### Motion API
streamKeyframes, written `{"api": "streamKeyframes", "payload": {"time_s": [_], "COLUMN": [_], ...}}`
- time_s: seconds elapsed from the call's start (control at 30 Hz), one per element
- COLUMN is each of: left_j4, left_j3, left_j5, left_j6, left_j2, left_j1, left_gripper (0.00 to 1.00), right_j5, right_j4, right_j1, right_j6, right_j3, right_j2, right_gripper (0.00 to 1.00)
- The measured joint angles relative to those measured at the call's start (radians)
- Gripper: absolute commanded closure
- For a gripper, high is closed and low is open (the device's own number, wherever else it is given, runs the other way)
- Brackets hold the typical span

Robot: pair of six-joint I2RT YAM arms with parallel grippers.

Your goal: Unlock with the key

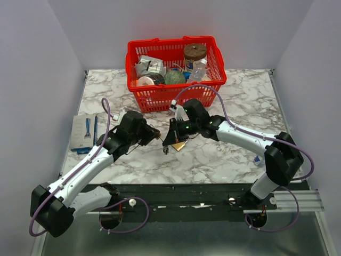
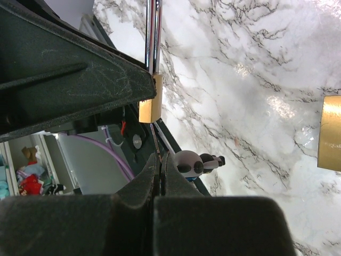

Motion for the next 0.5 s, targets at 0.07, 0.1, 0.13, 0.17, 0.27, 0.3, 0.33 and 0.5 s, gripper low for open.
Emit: {"api": "streamKeyframes", "payload": {"time_s": [0.07, 0.1, 0.13, 0.17, 0.27, 0.3, 0.33, 0.5], "left_j4": [0.0, 0.0, 0.001, 0.001, 0.001, 0.001, 0.001, 0.002], "left_j3": [0.0, 0.0, 0.0, 0.0, 0.0, 0.0, 0.0, 0.0], "left_j5": [0.0, 0.0, 0.001, 0.002, 0.004, 0.004, 0.004, 0.004], "left_j6": [0.0, 0.0, 0.0, 0.0, 0.0, 0.0, 0.0, 0.0], "left_j2": [0.002, 0.004, 0.007, 0.01, 0.018, 0.019, 0.019, 0.019], "left_j1": [0.0, -0.001, -0.002, -0.005, -0.009, -0.009, -0.009, -0.011], "left_gripper": [1.0, 1.0, 1.0, 1.0, 1.0, 1.0, 1.0, 1.0], "right_j5": [0.0, 0.0, 0.0, 0.0, 0.0, 0.0, 0.0, 0.001], "right_j4": [0.0, 0.0, 0.0, 0.0, -0.002, -0.003, -0.006, -0.015], "right_j1": [0.0, 0.0, 0.0, 0.0, 0.0, 0.0, 0.0, 0.0], "right_j6": [0.0, -0.001, -0.001, -0.002, -0.003, -0.003, -0.003, -0.003], "right_j3": [0.0, 0.0, 0.001, 0.001, 0.003, 0.003, 0.004, 0.014], "right_j2": [0.0, 0.0, 0.0, 0.001, 0.006, 0.008, 0.008, 0.014], "right_gripper": [0.99, 0.99, 0.99, 0.99, 0.99, 0.99, 0.99, 0.99]}}
